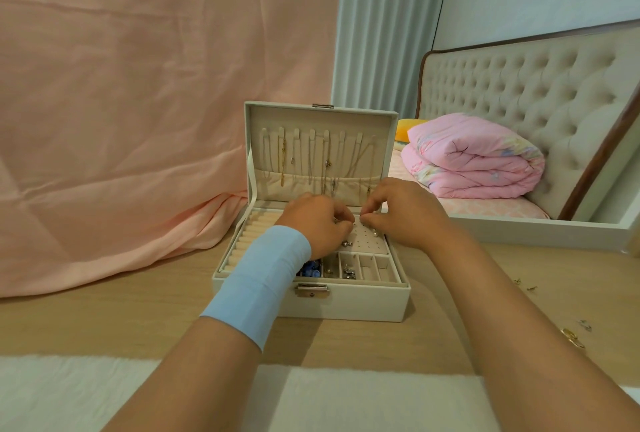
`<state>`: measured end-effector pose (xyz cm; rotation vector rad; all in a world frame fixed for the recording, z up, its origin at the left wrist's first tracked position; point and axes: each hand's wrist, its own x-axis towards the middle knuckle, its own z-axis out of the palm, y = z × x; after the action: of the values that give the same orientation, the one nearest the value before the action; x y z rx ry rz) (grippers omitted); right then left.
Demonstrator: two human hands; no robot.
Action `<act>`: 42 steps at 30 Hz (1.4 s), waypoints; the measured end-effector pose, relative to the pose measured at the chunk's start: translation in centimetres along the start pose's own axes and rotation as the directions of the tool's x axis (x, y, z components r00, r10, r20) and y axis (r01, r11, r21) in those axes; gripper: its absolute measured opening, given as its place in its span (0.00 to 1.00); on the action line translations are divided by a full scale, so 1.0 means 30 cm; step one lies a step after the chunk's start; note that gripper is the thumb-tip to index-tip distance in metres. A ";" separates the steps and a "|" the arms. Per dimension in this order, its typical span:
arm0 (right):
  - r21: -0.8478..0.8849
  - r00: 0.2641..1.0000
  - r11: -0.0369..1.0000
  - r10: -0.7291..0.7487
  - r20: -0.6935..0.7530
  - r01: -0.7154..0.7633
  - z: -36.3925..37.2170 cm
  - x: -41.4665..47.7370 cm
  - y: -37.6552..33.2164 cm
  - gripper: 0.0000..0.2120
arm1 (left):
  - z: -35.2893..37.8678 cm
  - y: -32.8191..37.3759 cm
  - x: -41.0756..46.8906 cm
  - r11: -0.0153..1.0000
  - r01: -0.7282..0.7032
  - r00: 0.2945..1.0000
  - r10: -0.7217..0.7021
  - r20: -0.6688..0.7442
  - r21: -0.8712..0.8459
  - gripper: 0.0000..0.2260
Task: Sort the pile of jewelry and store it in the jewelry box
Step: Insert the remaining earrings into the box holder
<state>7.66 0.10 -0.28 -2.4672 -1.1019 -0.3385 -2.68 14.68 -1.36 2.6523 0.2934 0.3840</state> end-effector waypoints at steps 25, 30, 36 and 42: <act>0.763 0.994 0.644 0.109 -0.030 -0.048 -0.071 0.000 -0.051 0.02 | -0.057 0.062 -0.025 0.624 -0.045 0.949 -0.216 -0.228 -0.780 0.02; 0.775 0.987 0.614 0.132 0.088 -0.151 -0.074 -0.003 -0.029 0.04 | -0.043 0.046 -0.015 0.735 -0.109 0.957 -0.104 -0.270 -0.669 0.01; 0.286 0.990 0.951 0.135 -0.043 -0.117 -0.019 0.018 0.039 0.07 | -0.010 0.028 -0.003 0.943 -0.030 0.993 -0.009 -0.116 -0.330 0.07; -0.037 0.999 0.999 0.032 -0.033 -0.033 0.003 0.004 0.006 0.01 | 0.007 0.031 -0.011 0.997 -0.027 0.999 0.024 0.043 0.077 0.14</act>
<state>7.88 0.12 -0.37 -2.5001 -1.0505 -0.3917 -2.80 13.69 -1.18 2.7393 0.2668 0.3310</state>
